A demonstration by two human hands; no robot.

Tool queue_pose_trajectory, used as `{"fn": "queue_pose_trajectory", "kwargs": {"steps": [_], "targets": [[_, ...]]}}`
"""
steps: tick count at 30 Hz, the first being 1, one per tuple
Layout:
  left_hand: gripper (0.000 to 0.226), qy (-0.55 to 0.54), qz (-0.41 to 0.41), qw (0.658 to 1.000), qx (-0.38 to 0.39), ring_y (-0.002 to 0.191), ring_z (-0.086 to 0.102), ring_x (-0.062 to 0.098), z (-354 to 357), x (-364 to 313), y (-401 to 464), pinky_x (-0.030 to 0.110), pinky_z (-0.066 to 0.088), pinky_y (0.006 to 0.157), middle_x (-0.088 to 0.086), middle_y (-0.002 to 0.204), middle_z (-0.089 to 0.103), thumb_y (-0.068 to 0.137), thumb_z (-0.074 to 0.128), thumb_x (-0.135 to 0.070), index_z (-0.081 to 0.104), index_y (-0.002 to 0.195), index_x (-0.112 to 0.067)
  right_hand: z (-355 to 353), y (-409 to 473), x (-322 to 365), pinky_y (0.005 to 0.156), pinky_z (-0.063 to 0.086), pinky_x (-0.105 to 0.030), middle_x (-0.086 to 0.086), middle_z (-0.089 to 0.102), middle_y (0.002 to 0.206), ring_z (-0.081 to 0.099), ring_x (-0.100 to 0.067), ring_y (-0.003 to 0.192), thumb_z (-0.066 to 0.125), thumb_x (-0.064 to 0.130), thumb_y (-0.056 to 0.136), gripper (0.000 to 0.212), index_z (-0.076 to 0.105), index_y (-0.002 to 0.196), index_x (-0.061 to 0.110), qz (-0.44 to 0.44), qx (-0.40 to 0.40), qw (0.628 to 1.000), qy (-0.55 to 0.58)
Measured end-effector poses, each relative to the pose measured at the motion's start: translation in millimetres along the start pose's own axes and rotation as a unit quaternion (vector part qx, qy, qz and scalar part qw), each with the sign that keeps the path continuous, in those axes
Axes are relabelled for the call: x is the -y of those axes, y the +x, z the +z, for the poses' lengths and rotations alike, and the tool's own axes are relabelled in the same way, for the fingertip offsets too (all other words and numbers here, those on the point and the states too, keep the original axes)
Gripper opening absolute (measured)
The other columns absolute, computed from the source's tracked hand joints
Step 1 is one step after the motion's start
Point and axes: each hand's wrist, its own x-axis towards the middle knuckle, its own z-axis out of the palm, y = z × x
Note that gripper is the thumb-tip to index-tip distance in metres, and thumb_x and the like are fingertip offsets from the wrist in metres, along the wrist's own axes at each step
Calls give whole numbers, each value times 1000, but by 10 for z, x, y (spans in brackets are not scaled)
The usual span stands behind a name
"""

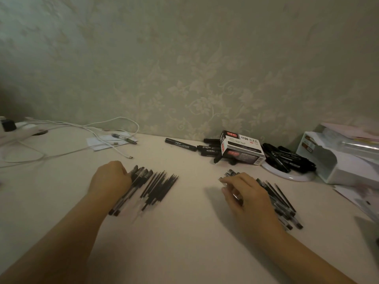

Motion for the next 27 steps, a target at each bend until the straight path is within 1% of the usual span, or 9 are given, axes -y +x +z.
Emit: {"fn": "queue_pose_trajectory", "kwargs": {"steps": [4, 6, 9, 13, 16, 19, 22, 25, 27], "targets": [[17, 8, 5, 1000, 4, 73, 49, 21, -3, -24, -12, 31, 39, 64, 5, 77, 55, 94, 54, -23, 59, 89, -8, -91, 55, -114, 73, 40, -18, 19, 52, 87, 48, -3, 83, 66, 20, 92, 10, 65, 95, 29, 89, 24, 995, -25], [23, 27, 11, 1000, -3, 84, 53, 27, -4, -41, -34, 35, 46, 73, 12, 96, 59, 95, 51, -26, 61, 98, -6, -120, 66, -143, 70, 38, -23, 18, 49, 81, 46, -6, 80, 67, 26, 91, 8, 61, 86, 29, 113, 51, 990, -61], [28, 62, 26, 997, -34, 107, 47, 33, -6, -134, -132, 41, 45, 85, 15, 115, 50, 96, 48, -34, 57, 112, -13, -112, 59, -121, 72, 34, -24, 13, 48, 86, 44, -9, 84, 62, 37, 92, 11, 60, 88, 27, 126, 89, 979, -132], [23, 1, 116, 990, -74, 103, 48, 32, 39, -329, -308, 43, 48, 83, 12, 108, 52, 92, 56, -34, 61, 106, -16, -97, 71, -84, 75, 32, -22, 11, 48, 94, 43, -9, 87, 57, 40, 95, 12, 56, 94, 28, 108, 106, 972, -178], [15, -73, 187, 978, -64, 88, 54, 21, 89, -464, -462, 36, 48, 77, 2, 94, 52, 89, 61, -34, 65, 97, -21, -100, 84, -61, 74, 29, -22, 10, 51, 96, 39, -8, 85, 52, 42, 97, 14, 54, 93, 28, 97, 117, 969, -196], [8, -138, 242, 960, -8, 72, 52, 6, 170, -601, -648, 19, 38, 61, -9, 83, 52, 87, 63, -34, 63, 85, -27, -98, 103, -59, 75, 30, -23, 8, 53, 101, 40, -9, 87, 47, 45, 99, 22, 58, 99, 26, 91, 150, 956, -236], [6, -225, 246, 939, 83, 67, 55, 3, 258, -697, -786, 17, 40, 60, -11, 78, 59, 86, 65, -35, 64, 83, -30, -120, 148, -45, 70, 33, -22, 10, 51, 94, 46, -9, 84, 50, 45, 98, 22, 55, 89, 25, 102, 163, 960, -204], [13, -353, 185, 888, 229, 71, 66, 2, 281, -784, -871, 21, 54, 71, -5, 84, 68, 87, 65, -35, 67, 92, -24, -191, 223, -47, 57, 33, -18, 10, 59, 80, 52, -5, 70, 58, 44, 94, 24, 58, 84, 22, 189, 146, 971, -24], [26, -446, 118, 821, 336, 83, 71, 13, 293, -844, -938, 30, 58, 82, 5, 93, 72, 87, 66, -36, 65, 102, -16, -209, 254, -19, 58, 40, -19, 5, 68, 75, 57, -6, 62, 61, 41, 94, 24, 61, 86, 18, 286, 152, 929, 181]]}}
